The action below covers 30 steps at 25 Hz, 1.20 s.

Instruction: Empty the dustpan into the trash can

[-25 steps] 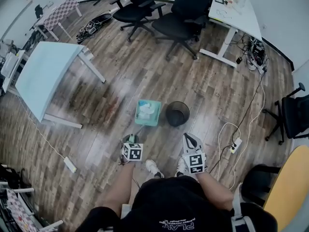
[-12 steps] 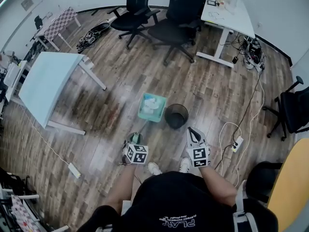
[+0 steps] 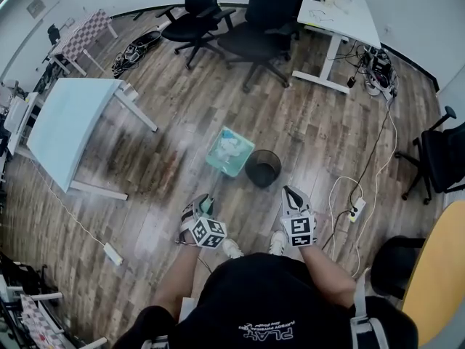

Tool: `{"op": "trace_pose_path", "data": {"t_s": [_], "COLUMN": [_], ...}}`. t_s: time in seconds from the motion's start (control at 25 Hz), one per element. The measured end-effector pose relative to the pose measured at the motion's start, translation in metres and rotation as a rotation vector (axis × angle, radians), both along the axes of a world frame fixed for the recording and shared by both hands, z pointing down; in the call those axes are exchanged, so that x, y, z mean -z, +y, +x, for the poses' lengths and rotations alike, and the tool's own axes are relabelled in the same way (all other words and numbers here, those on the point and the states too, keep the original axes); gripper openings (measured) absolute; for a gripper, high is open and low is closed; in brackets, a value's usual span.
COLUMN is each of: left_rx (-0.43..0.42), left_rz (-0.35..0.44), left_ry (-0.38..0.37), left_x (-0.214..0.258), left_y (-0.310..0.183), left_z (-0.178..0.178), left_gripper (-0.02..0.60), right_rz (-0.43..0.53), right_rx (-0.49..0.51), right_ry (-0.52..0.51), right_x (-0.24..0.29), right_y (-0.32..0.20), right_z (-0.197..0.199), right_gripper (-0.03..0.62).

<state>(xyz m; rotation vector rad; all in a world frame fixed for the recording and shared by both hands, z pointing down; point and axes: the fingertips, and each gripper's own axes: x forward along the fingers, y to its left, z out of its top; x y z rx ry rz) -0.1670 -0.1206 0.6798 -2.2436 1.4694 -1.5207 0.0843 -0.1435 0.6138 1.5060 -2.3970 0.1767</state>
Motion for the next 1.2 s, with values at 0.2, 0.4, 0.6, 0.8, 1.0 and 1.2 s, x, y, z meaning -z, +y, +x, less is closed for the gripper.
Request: {"op": "trace_pose_path", "data": {"t_s": [0.2, 0.4, 0.6, 0.8, 1.0, 1.2], "left_rx": [-0.124, -0.247, -0.356, -0.496, -0.620, -0.726], "left_rz": [0.015, 0.040, 0.056, 0.063, 0.054, 0.032], "left_ry": [-0.100, -0.221, -0.320, -0.430, -0.546, -0.630], "left_x": [-0.005, -0.007, -0.008, -0.014, -0.019, -0.022], "left_y": [0.007, 0.011, 0.011, 0.014, 0.014, 0.023], "left_z": [0.016, 0.025, 0.032, 0.041, 0.049, 0.070], "left_gripper": [0.103, 0.106, 0.106, 0.106, 0.101, 0.098], "right_rz": [-0.008, -0.013, -0.019, -0.018, -0.013, -0.005], "right_rx": [-0.011, -0.023, -0.033, -0.034, -0.025, -0.010], "right_ry": [-0.002, -0.004, -0.011, -0.013, -0.026, -0.032], "right_x": [-0.003, -0.004, -0.007, -0.010, -0.007, -0.006], "right_y": [0.001, 0.000, 0.001, 0.001, 0.001, 0.003], "right_z": [0.004, 0.009, 0.013, 0.017, 0.018, 0.026], "right_gripper": [0.023, 0.023, 0.023, 0.023, 0.023, 0.023]}}
